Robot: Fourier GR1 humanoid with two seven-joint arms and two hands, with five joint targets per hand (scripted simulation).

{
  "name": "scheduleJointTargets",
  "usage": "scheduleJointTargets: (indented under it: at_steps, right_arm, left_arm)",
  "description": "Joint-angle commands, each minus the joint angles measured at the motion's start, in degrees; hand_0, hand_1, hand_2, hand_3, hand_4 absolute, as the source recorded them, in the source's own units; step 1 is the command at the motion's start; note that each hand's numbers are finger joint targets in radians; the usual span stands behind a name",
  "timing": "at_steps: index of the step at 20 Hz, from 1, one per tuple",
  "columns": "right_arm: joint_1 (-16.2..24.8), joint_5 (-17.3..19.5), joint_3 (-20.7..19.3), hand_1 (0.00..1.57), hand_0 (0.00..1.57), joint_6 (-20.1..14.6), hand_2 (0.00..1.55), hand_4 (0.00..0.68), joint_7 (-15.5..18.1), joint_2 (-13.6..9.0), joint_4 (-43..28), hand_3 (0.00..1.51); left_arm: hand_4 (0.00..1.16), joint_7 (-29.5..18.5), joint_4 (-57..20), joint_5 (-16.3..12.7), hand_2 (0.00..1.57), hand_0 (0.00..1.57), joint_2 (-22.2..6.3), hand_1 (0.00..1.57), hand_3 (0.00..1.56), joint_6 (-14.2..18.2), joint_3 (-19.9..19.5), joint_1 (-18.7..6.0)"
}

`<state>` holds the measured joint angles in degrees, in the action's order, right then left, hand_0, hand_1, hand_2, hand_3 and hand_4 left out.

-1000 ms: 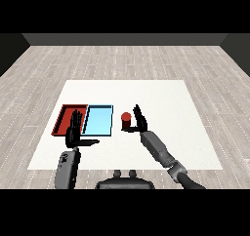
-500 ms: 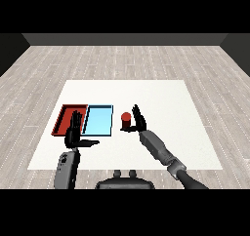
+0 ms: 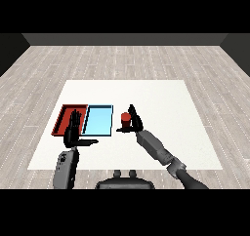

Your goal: Pick the red can and put it in the red box

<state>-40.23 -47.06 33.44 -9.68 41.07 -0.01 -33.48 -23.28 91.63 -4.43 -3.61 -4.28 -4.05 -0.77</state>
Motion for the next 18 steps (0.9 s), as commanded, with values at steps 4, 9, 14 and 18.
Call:
scheduleJointTargets:
  at_steps: [4,9,14,18]
  right_arm:
    - [0.3,-2.8,3.5,0.0,0.0,0.6,0.0,0.0,0.8,0.0,0.6,0.0]
    - [-5.5,-5.0,4.1,0.0,0.0,-3.0,0.0,0.0,-0.5,0.0,4.7,0.0]
    - [-4.0,-6.1,3.6,0.0,0.0,-9.2,0.0,0.0,-4.7,0.0,2.1,0.0]
    - [-7.6,-6.5,5.1,1.57,1.57,-12.5,1.51,0.584,-6.5,0.0,8.9,1.46]
  left_arm:
    - [0.0,-1.6,-2.1,1.1,0.0,0.0,-0.1,0.0,0.0,0.6,-0.3,-1.3]
    - [0.0,2.1,0.5,0.5,0.0,0.0,0.9,0.0,0.0,1.1,0.9,-0.8]
    - [0.0,-0.7,-1.0,0.6,0.0,0.0,1.6,0.0,0.0,0.5,1.3,-0.1]
    - [0.0,1.1,0.7,1.6,0.0,0.0,0.6,0.0,0.0,1.5,0.8,-0.2]
